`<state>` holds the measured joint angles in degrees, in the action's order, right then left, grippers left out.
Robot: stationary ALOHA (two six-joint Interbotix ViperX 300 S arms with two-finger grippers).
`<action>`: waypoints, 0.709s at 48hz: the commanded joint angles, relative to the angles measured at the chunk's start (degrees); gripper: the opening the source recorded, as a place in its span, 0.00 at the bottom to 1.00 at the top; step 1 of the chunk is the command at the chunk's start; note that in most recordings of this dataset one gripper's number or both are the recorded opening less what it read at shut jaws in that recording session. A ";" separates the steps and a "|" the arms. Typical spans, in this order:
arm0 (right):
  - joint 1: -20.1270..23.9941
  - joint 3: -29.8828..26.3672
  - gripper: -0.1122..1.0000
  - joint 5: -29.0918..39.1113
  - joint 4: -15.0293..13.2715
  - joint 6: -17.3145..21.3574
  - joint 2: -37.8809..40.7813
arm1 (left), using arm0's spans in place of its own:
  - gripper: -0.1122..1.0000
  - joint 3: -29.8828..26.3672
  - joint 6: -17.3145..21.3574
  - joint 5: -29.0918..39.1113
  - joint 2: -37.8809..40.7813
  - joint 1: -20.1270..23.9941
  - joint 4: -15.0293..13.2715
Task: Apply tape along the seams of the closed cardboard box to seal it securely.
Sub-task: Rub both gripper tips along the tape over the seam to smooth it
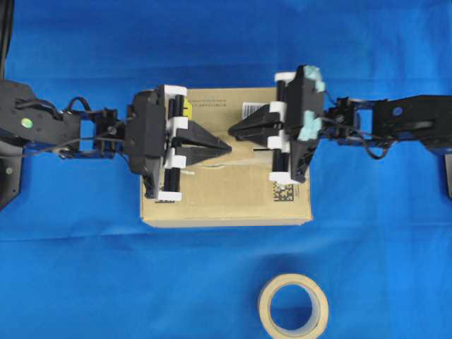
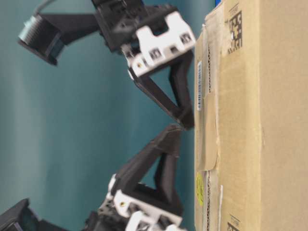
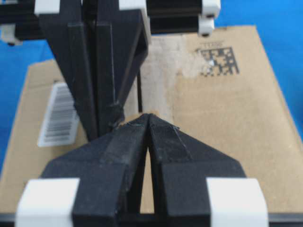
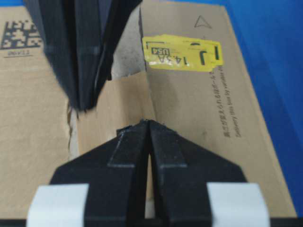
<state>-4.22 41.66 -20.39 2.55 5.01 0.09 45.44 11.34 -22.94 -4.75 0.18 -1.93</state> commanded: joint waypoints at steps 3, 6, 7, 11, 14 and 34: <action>-0.18 -2.46 0.10 -0.79 0.18 0.09 0.70 | 0.10 -1.14 -0.70 -1.32 1.32 0.26 -0.18; -0.09 -2.64 0.10 -0.79 0.18 0.09 1.05 | 0.10 -0.88 -1.32 -1.85 2.20 0.53 -0.18; -0.18 -2.64 0.10 -0.79 0.18 0.09 1.14 | 0.10 -0.70 -1.58 -2.02 2.37 0.62 -0.18; -0.18 -2.46 0.10 -0.79 0.18 0.09 1.23 | 0.10 0.26 -2.46 -2.72 2.99 1.49 -0.18; -0.18 -2.20 0.10 -0.70 0.18 0.09 1.23 | 0.10 1.05 -2.99 -3.16 3.16 2.29 -0.18; 1.49 -0.53 0.10 0.97 0.35 0.44 1.23 | 0.10 3.87 -5.36 -3.25 4.39 3.34 -0.44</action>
<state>-3.69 41.31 -19.95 2.64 5.36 2.02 49.13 6.68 -26.19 -0.09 3.25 -2.11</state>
